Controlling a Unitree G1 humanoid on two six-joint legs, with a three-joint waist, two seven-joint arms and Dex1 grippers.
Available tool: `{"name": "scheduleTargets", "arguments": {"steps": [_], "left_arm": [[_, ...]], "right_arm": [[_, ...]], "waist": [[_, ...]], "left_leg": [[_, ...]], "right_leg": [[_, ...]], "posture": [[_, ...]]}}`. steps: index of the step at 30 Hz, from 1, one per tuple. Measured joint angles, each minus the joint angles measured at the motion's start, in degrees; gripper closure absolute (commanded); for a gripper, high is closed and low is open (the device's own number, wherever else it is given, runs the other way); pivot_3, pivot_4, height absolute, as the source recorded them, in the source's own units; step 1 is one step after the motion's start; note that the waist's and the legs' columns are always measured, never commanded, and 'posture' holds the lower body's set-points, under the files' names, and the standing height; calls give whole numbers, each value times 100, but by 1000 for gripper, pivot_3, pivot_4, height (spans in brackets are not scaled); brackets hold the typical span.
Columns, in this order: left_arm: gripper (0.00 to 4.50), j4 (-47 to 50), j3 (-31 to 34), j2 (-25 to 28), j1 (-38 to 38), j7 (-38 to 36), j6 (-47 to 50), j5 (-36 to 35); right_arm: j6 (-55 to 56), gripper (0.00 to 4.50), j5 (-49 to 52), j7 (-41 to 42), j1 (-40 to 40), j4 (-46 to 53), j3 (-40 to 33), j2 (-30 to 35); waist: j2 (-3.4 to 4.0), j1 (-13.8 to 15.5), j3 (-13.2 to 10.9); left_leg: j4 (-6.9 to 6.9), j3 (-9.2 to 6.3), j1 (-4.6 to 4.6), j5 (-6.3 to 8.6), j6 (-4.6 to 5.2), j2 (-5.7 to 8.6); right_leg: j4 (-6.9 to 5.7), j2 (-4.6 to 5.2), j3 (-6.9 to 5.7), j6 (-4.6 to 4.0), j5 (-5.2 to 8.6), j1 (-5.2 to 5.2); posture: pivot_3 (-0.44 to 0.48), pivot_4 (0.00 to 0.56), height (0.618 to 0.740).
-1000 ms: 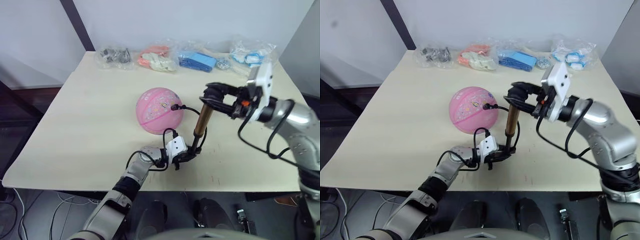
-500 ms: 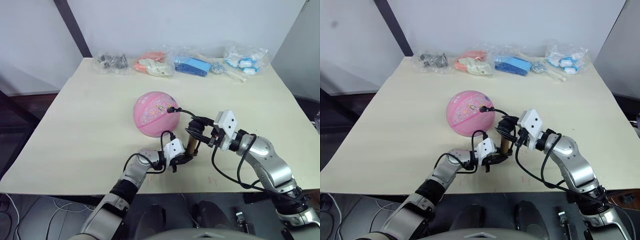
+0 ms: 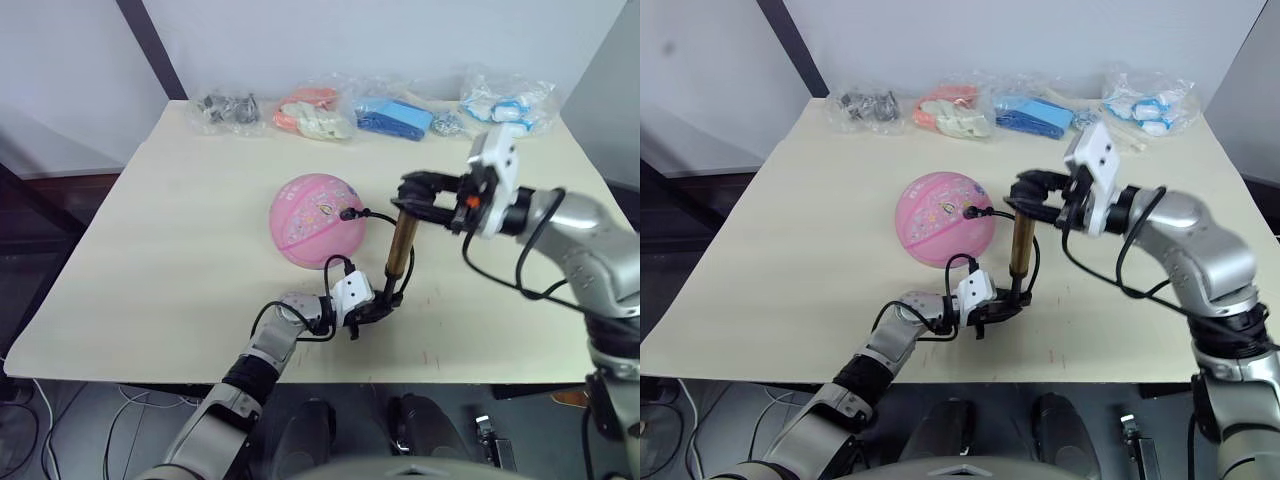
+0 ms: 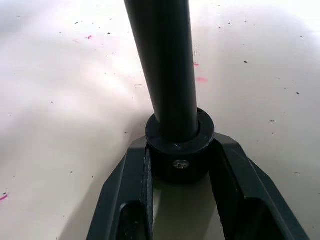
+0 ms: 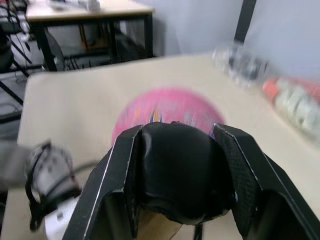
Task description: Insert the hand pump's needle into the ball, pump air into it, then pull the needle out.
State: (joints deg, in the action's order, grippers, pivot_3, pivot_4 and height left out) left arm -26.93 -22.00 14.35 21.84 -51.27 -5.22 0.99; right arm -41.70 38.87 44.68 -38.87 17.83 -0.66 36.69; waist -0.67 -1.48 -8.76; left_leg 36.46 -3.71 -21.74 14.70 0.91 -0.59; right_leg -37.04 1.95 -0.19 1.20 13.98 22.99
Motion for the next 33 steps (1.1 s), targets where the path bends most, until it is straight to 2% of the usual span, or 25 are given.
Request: {"name": "scheduleTargets", "arguments": {"steps": [8,14,21,26,33], "left_arm": [[3431,-8,-3,-2,6,15,-31,-2],[3431,-32,-16,-1,3,16,-15,-2],[3432,-69,-17,5,-21,83,91,41],[3432,94,-14,65,-123,132,236,77],[3432,212,-9,85,-132,135,422,101]], "right_arm": [[-324,2848,406,-120,-405,33,-308,249],[211,2848,249,-274,247,358,-389,51],[1316,2848,-564,-421,1392,397,390,-487],[2116,2848,-1263,-412,1996,-48,1049,-850],[2573,2848,-1773,-334,2194,-499,1405,-1054]], "waist": [[-2,7,-13],[-18,27,1],[-52,11,40],[-82,-45,94],[-72,-69,130]], "left_leg": [[4,4,-2,0,1,0],[5,7,6,0,1,-2],[-5,8,105,1,1,-14],[-18,4,123,1,1,-25],[-22,7,131,1,0,-29]], "right_leg": [[0,0,2,3,-2,2],[-2,-4,5,4,-2,-5],[-1,-13,4,24,17,-90],[9,-18,0,16,23,-108],[11,-23,2,13,25,-112]], "posture": [[0,150,740],[0,150,740],[0,150,740],[0,150,740],[0,150,740]]}}
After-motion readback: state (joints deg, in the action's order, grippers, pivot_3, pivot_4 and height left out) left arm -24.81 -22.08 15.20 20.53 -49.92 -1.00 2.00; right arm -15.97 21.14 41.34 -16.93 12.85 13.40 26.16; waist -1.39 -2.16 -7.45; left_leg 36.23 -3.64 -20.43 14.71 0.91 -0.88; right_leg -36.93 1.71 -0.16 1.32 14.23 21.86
